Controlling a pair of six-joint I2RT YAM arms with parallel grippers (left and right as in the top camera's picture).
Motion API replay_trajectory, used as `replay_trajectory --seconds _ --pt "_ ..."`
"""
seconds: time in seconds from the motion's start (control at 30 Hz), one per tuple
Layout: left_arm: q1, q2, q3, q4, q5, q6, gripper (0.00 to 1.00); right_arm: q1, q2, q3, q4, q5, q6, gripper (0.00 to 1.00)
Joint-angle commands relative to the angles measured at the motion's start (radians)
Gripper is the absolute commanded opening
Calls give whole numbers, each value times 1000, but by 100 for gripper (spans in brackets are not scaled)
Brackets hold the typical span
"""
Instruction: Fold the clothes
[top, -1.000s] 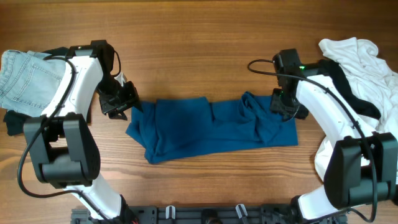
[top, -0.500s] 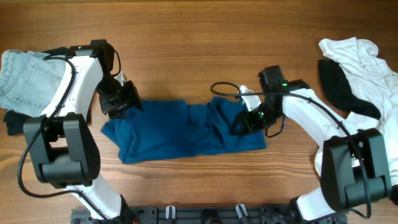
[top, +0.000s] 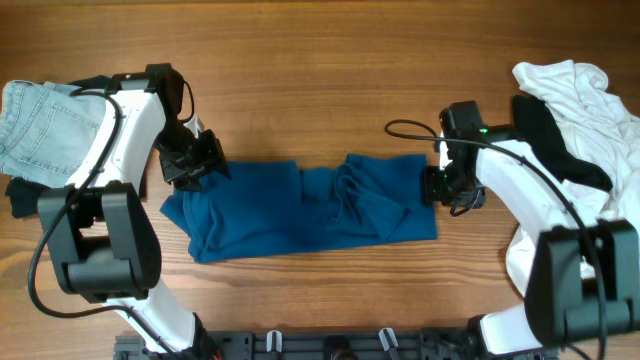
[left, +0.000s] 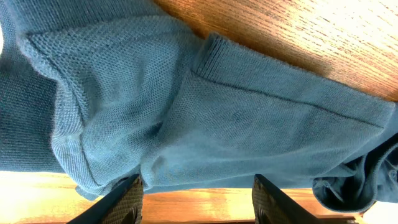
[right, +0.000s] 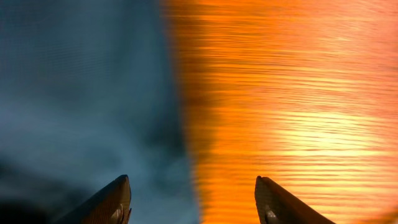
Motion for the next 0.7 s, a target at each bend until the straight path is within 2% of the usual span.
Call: replay_trajectory --seconds 0.0,0.17,0.3,0.37,0.4,0.43,0.47,0.5,0.53,0.67 --pt "2 -19 -1 -3 8 2 56 24 -47 22 -36 -159 -76 64" --pt "2 -19 -1 -3 8 2 56 142 -37 -21 5 -160 -76 65" --pt "2 -19 -1 -3 8 3 56 225 18 -26 39 -304 -130 63" --pt "2 -19 -1 -3 8 2 57 272 33 -26 45 -329 -139 45" --pt "2 -19 -1 -3 8 3 56 303 32 -26 58 -425 -200 34" --pt "2 -19 -1 -3 8 3 57 321 32 -26 78 -494 -232 33" --pt "2 -19 -1 -3 8 3 57 337 32 -26 95 -557 -267 34" --pt "2 -19 -1 -3 8 3 57 355 32 -26 114 -635 -316 40" --pt "2 -19 -1 -3 8 3 56 369 32 -26 126 -681 -352 54" --pt "2 -19 -1 -3 8 3 57 375 32 -26 164 -687 -365 56"
